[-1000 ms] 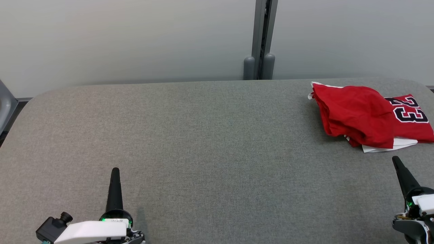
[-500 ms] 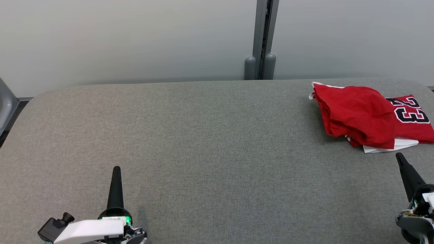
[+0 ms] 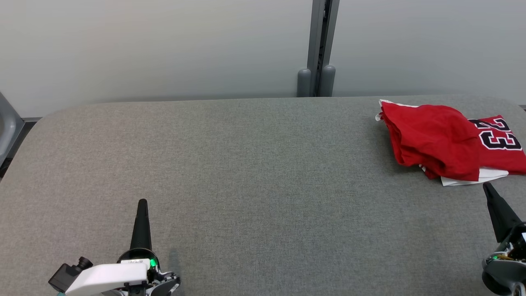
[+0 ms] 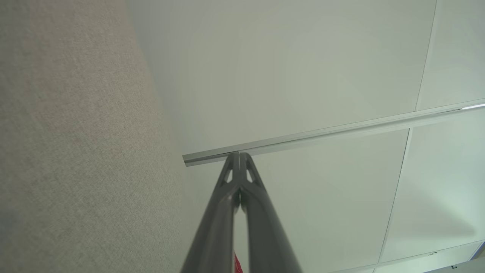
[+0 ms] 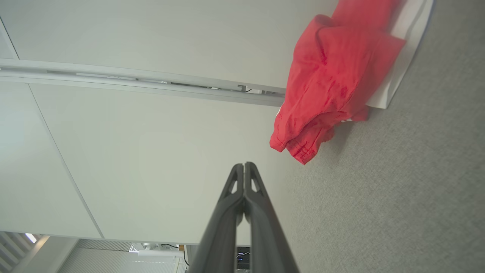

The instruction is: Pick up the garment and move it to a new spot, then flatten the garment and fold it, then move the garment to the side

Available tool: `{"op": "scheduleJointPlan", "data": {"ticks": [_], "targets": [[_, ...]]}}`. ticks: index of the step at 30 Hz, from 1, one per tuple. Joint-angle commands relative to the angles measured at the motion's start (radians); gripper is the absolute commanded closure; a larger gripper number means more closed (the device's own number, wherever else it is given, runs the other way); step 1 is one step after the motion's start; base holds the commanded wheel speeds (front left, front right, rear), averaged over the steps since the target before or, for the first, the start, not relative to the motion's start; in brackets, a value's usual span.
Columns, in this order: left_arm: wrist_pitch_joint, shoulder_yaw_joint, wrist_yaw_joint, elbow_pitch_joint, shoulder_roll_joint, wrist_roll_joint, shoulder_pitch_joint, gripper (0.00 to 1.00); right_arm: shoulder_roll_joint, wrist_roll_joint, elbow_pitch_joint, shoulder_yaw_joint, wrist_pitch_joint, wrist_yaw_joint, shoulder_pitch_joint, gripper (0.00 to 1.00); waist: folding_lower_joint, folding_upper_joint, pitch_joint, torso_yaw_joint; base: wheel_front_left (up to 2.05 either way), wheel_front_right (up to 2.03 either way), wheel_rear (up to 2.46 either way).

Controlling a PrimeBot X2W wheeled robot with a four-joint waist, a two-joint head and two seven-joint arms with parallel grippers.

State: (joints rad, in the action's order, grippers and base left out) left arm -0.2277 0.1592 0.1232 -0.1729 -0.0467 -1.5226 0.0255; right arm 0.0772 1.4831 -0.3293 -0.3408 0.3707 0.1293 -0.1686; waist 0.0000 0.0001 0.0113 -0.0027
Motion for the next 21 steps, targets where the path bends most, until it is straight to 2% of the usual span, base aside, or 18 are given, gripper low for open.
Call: {"op": "scheduleJointPlan", "data": {"ticks": [1,15,21], "targets": [[0.003,0.001,0.008,0.006,-0.005,-0.019,0.015,1.00,0.005,0.019,0.003,-0.006,0.014,0.002,-0.012,1.00,0.0000,-0.0001,0.000,0.000,0.00,0.00,0.00],[0.005,0.013,0.011,0.012,-0.006,-0.109,0.021,1.00,-0.004,0.099,-0.010,-0.039,0.058,0.002,-0.024,1.00,0.0000,-0.0001,0.000,0.003,0.00,0.00,0.00],[0.005,0.012,0.011,0.011,-0.006,-0.107,0.021,1.00,-0.004,0.097,-0.010,-0.040,0.061,0.002,-0.025,1.00,0.0000,-0.0001,0.000,0.004,0.00,0.00,0.00]]}}
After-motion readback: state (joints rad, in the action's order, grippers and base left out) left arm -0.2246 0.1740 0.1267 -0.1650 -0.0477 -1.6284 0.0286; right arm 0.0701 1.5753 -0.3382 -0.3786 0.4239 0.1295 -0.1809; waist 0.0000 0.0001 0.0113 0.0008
